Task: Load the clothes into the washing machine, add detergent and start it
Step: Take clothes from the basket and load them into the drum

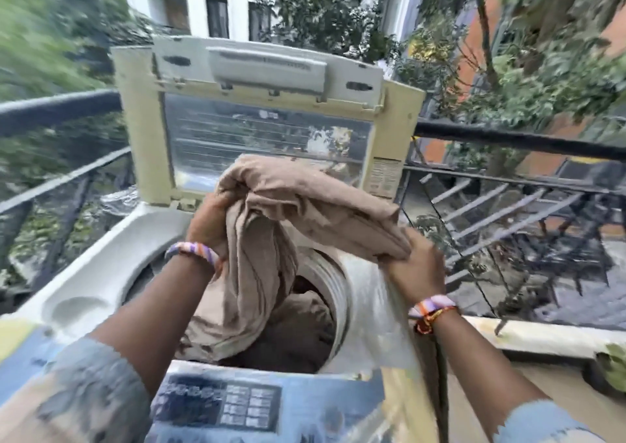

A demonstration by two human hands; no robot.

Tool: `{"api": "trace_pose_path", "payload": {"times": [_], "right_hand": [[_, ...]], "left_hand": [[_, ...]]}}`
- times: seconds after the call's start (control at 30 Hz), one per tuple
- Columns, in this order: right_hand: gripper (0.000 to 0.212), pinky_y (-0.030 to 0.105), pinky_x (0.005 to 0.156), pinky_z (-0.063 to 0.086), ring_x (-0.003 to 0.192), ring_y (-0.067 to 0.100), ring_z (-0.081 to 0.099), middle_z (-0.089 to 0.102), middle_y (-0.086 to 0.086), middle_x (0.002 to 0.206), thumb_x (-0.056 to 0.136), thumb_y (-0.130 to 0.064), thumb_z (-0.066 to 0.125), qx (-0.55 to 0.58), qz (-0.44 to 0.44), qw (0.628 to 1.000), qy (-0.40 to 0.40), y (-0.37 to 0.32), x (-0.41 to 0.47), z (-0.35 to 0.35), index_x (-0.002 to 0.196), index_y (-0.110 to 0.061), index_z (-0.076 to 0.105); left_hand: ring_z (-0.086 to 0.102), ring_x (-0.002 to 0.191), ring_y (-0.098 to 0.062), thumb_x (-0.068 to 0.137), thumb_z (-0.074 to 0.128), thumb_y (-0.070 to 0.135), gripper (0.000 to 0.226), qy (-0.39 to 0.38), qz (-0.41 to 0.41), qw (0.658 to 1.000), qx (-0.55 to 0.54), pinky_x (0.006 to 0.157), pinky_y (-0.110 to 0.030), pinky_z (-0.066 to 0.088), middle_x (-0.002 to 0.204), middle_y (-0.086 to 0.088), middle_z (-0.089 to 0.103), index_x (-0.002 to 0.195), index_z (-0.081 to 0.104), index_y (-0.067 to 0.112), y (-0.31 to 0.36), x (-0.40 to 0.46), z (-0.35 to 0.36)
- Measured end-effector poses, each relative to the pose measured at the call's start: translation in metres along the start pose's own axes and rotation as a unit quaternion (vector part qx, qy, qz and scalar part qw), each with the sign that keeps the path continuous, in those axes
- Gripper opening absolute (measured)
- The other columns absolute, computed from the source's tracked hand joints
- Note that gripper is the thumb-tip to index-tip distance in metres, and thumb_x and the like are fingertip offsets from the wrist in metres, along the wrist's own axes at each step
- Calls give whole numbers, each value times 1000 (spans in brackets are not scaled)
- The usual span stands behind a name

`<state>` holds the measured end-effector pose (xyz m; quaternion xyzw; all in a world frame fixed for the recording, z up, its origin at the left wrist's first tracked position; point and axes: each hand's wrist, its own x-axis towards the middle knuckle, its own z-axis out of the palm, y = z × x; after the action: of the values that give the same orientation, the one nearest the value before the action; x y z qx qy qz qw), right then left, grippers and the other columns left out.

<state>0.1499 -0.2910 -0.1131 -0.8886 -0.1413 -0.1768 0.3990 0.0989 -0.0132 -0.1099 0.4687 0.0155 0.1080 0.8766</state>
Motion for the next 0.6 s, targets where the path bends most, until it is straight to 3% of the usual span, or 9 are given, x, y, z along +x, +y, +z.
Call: {"api": "trace_pose_path", "payload": {"times": [0.1, 0.2, 0.23, 0.27, 0.33, 0.43, 0.47, 0.53, 0.6], "right_hand": [[20, 25, 55, 31, 75, 36, 61, 68, 16, 77, 69, -4, 57, 21, -50, 998, 36, -44, 23, 8, 85, -12, 65], [44, 29, 67, 45, 87, 34, 62, 68, 16, 94, 67, 6, 54, 19, -114, 993, -7, -76, 31, 31, 104, -17, 62], [54, 32, 71, 49, 91, 34, 62, 67, 15, 100, 66, 6, 54, -7, -133, 990, -47, -80, 29, 44, 112, -20, 58], [62, 35, 76, 51, 97, 34, 61, 66, 13, 108, 66, 3, 53, -46, -148, 983, -102, -80, 25, 57, 122, -25, 52], [71, 39, 88, 50, 110, 33, 57, 57, 9, 127, 71, -6, 53, -154, -175, 940, -250, -71, 9, 87, 135, -32, 39], [52, 42, 93, 47, 117, 32, 54, 52, 11, 130, 84, -19, 56, -323, -251, 798, -443, -48, -28, 123, 133, -21, 40], [48, 42, 93, 46, 118, 32, 54, 54, 13, 129, 85, -22, 58, -356, -267, 753, -485, -44, -39, 127, 130, -15, 45], [53, 39, 93, 46, 118, 32, 55, 55, 16, 127, 80, -29, 67, -379, -263, 710, -532, -39, -49, 128, 127, -10, 50], [62, 32, 91, 46, 114, 29, 57, 58, 15, 125, 73, -34, 74, -332, -232, 719, -565, -38, -42, 119, 126, -11, 51]], "left_hand": [[67, 89, -24, 74, 69, 17, 41, 173, 42, 975, 136, 78, -35, 57, 98, -16, 68, 110, 58, 3, -10, 5, -59], [58, 112, -44, 64, 70, 39, 86, 245, -20, 857, 453, 93, -51, 50, 119, -30, 58, 127, 41, -12, -30, 8, -111], [55, 116, -44, 70, 66, 38, 80, 229, -77, 811, 533, 97, -49, 46, 122, -30, 56, 128, 42, -12, -32, 1, -113], [54, 118, -39, 80, 61, 28, 63, 220, -134, 734, 629, 99, -42, 43, 124, -27, 56, 128, 46, -10, -31, -10, -112], [59, 115, -27, 90, 52, 12, 35, 117, -252, 610, 742, 94, -30, 45, 122, -20, 62, 121, 58, -3, -32, -34, -104], [71, 66, -8, 76, 53, 15, 24, -39, -481, 460, 745, 68, -22, 51, 67, -8, 74, 68, 70, 1, -35, -51, -99], [72, 68, -9, 78, 51, 13, 27, -69, -513, 411, 751, 72, -24, 52, 70, -11, 75, 60, 68, 0, -33, -53, -94], [63, 110, -20, 89, 46, 7, 26, -61, -488, 368, 789, 96, -29, 47, 118, -17, 66, 96, 70, -3, -30, -53, -80], [56, 121, -24, 91, 50, 12, 35, -49, -418, 320, 849, 102, -33, 45, 130, -10, 59, 124, 58, 5, -28, -45, -65]]}}
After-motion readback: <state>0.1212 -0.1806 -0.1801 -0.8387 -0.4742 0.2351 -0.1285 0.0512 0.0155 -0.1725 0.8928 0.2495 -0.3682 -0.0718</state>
